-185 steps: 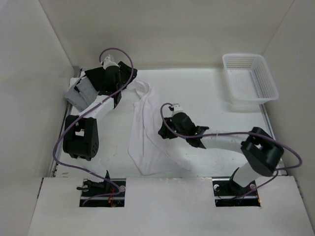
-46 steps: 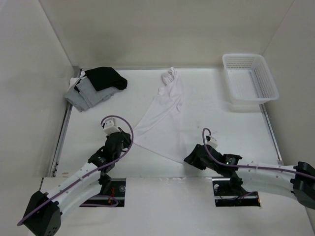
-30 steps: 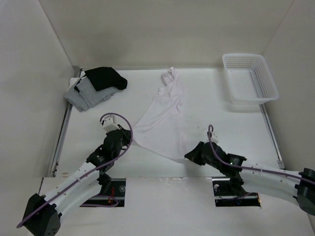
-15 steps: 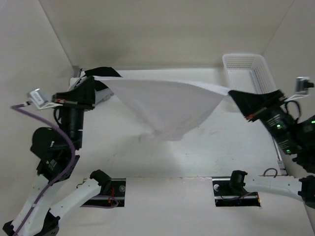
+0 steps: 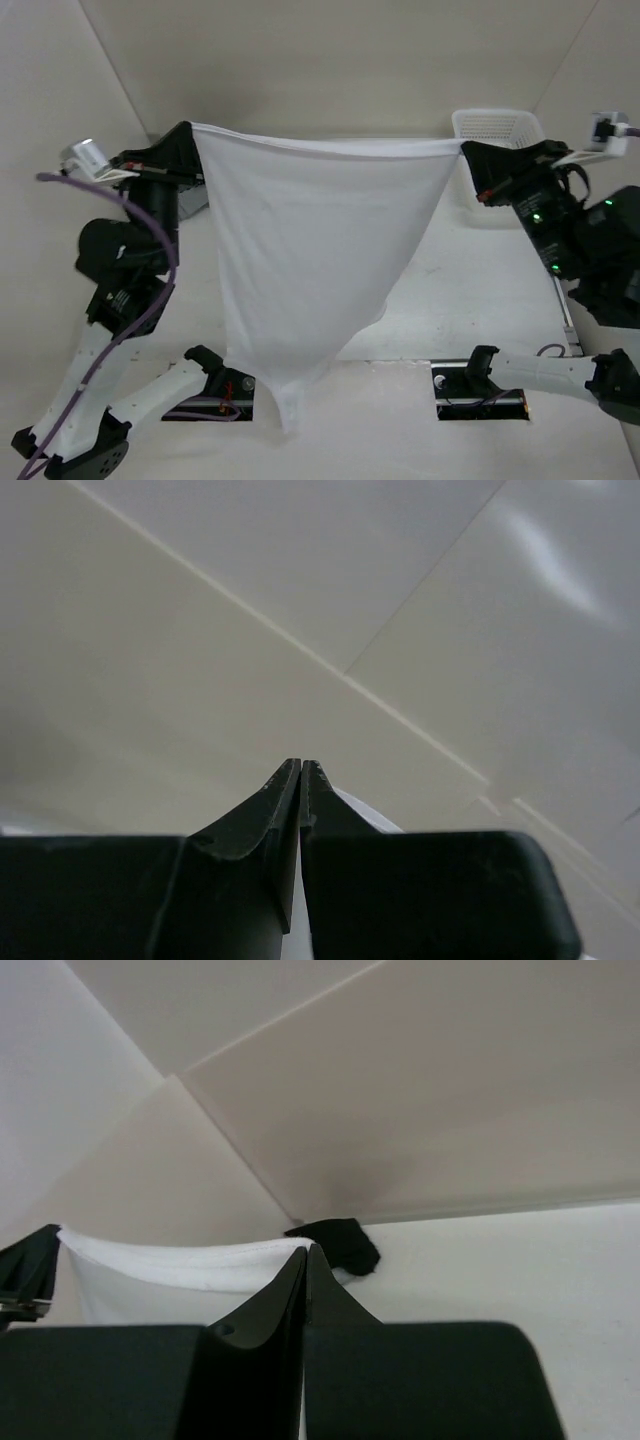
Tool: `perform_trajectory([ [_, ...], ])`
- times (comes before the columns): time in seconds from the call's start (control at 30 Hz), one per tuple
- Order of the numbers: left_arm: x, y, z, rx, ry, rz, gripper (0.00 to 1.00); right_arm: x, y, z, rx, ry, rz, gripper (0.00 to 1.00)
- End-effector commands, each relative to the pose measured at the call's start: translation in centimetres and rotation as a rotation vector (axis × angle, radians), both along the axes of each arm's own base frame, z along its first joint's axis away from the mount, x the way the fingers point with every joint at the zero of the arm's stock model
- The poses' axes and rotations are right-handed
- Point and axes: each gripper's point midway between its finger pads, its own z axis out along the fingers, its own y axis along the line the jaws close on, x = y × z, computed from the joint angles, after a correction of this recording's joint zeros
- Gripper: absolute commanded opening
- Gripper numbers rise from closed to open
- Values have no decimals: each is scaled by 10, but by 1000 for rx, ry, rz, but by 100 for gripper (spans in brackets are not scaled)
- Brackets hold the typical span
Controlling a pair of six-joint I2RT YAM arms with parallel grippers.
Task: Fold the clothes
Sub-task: Flatten the tank top out
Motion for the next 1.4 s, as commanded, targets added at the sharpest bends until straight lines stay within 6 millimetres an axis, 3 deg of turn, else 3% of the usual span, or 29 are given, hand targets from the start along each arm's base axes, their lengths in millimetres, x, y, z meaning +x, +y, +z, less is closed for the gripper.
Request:
perform_trajectory([
  [0.0, 57, -9, -61, 84, 154, 93, 2, 33, 20, -34, -59, 45, -5, 0],
  [0.13, 124, -11, -133, 109, 311, 113, 2, 98, 34, -77, -62, 139, 41, 0],
  [0.2, 156, -5, -151, 98, 367, 115, 2, 138, 37, -90, -60, 176, 47, 0],
  [0.3, 209, 2, -149, 98, 400, 121, 2, 202, 38, -97, -71, 218, 32, 0],
  [0.37, 234, 1, -133, 110, 390, 119, 2, 237, 32, -91, -72, 233, 11, 0],
  [0.43, 252, -1, -110, 128, 374, 112, 2, 257, 25, -75, -63, 232, -13, 0],
  [0.53, 256, 1, -70, 129, 316, 103, 2, 259, 20, -33, -35, 162, -18, 0],
  [0.7, 236, 16, -23, 139, 225, 140, 2, 230, 15, 26, 13, 46, -3, 0],
  [0.83, 216, 22, -4, 148, 183, 160, 2, 200, 8, 39, 18, 23, -10, 0],
  [0.9, 201, 24, -2, 159, 171, 166, 2, 183, 5, 34, 8, 32, -26, 0],
  [1.0, 183, 19, -26, 161, 195, 169, 2, 161, 6, 3, -27, 60, -26, 0],
  [1.1, 160, 15, -87, 165, 267, 186, 2, 141, 7, -66, -53, 136, -27, 0],
  [1.17, 141, 11, -142, 180, 335, 182, 2, 127, 7, -125, -71, 212, -27, 0],
  [1.27, 108, 5, -240, 221, 471, 175, 2, 99, 13, -224, -80, 341, -8, 0],
  [1.3, 93, 4, -276, 237, 519, 167, 2, 87, 15, -254, -77, 382, 5, 0],
  [1.37, 66, 3, -325, 252, 598, 148, 2, 55, 26, -324, -81, 493, 56, 0],
])
